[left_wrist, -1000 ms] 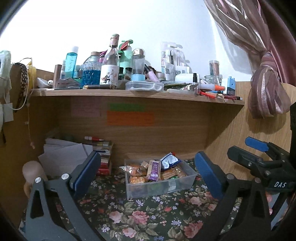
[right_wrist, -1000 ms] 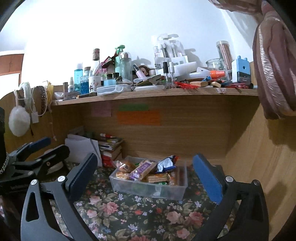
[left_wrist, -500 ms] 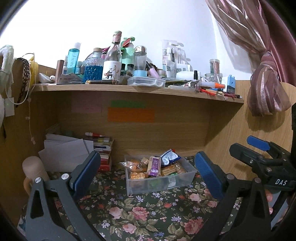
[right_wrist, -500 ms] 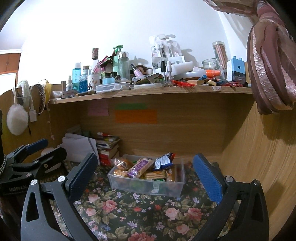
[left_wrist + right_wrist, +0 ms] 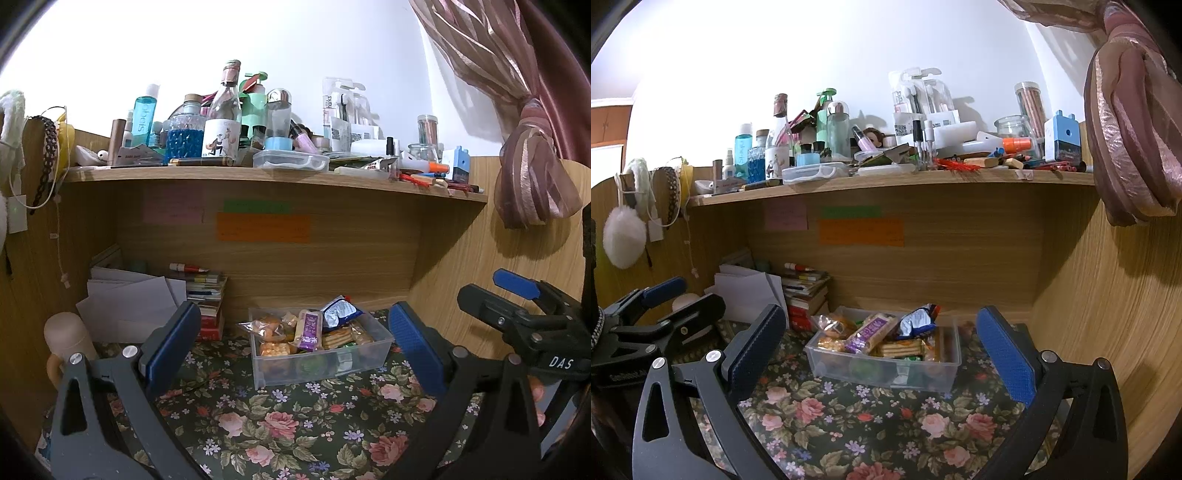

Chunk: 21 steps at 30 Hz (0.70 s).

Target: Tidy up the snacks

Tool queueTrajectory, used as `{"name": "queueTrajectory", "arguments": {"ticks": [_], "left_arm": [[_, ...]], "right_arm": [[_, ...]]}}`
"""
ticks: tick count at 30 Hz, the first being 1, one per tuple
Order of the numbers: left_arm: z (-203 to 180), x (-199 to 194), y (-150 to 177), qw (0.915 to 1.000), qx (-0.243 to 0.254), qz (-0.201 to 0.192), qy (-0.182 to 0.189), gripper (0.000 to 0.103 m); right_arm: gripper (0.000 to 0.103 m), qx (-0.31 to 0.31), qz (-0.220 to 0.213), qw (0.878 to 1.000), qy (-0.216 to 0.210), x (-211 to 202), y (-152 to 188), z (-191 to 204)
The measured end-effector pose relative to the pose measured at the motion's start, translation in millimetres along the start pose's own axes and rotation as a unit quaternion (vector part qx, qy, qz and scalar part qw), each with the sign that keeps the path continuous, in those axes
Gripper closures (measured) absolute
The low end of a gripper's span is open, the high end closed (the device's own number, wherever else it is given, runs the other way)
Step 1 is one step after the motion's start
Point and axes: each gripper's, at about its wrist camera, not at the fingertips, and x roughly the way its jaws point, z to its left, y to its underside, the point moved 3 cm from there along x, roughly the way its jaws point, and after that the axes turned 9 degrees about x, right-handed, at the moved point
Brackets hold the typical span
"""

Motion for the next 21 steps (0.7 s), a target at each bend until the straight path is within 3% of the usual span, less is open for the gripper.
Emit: {"name": "queueTrajectory", "arguments": {"ticks": [21], "left_arm": [[-1.0,3.1,1.2,0.9997,0.003,-0.006,0.025,0.000]], "right_arm": [[0.000,-0.001,-0.007,1.000,0.008,-1.5,-0.7,-1.3]]}}
